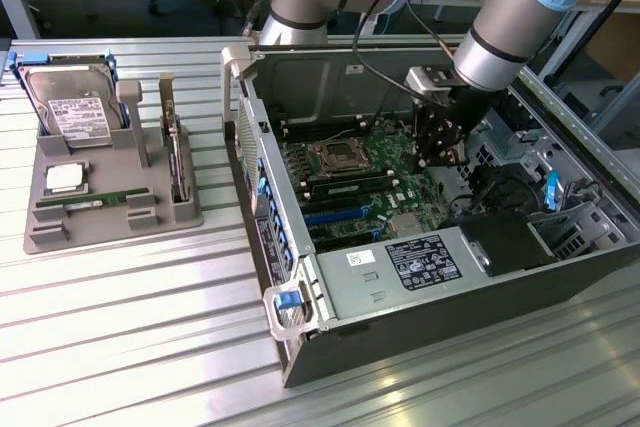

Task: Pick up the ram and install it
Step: 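Insert the ram into the slot, then press down the ram until it locks into place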

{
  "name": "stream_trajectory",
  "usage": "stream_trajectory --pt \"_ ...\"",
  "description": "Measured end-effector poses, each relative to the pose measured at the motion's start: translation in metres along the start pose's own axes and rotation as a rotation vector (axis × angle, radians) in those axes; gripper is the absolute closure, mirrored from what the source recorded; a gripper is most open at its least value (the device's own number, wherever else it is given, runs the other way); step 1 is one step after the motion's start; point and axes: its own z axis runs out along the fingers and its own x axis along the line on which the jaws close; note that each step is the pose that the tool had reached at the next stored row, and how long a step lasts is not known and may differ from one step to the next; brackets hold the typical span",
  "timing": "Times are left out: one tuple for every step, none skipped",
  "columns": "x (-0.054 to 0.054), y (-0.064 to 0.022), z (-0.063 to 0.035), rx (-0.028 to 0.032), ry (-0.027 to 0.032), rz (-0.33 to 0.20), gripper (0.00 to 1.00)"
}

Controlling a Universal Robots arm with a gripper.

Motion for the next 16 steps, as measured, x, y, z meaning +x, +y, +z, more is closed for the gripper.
stream_trajectory --pt "0.0 -0.0024 -0.0049 0.0 -0.0002 0.0 0.9" --pt "0.0 -0.0029 -0.0086 0.0001 -0.0002 0.0 0.9" --pt "0.0 -0.0034 -0.0129 0.0 -0.0002 0.0 0.9" --pt "-0.001 -0.0038 -0.0168 0.0001 -0.0004 0.0 0.9" --pt "-0.001 -0.0039 -0.0224 0.0 -0.0001 0.0 0.9" --pt "-0.001 -0.0034 -0.032 0.0001 -0.0003 0.0 0.9" --pt "-0.001 -0.0029 -0.0388 0.0 -0.0003 0.0 0.9" --pt "-0.001 -0.0029 -0.0394 0.0001 -0.0023 0.0 0.9" --pt "-0.001 -0.0029 -0.0394 0.0001 -0.0023 0.0 0.9" --pt "-0.001 -0.0029 -0.0394 0.0001 -0.0023 0.0 0.9" --pt "-0.001 -0.0029 -0.0394 0.0 -0.0022 0.0 0.9" --pt "-0.001 -0.0029 -0.0395 0.0 -0.0022 0.0 0.9" --pt "-0.001 -0.0029 -0.0394 0.0001 -0.0022 0.0 0.9" --pt "-0.001 -0.0029 -0.0394 0.0001 -0.0022 0.0 0.9" --pt "-0.001 -0.0029 -0.0394 0.0 -0.0022 0.0 0.9" --pt "-0.001 -0.0029 -0.0394 0.0 -0.0022 0.0 0.9"
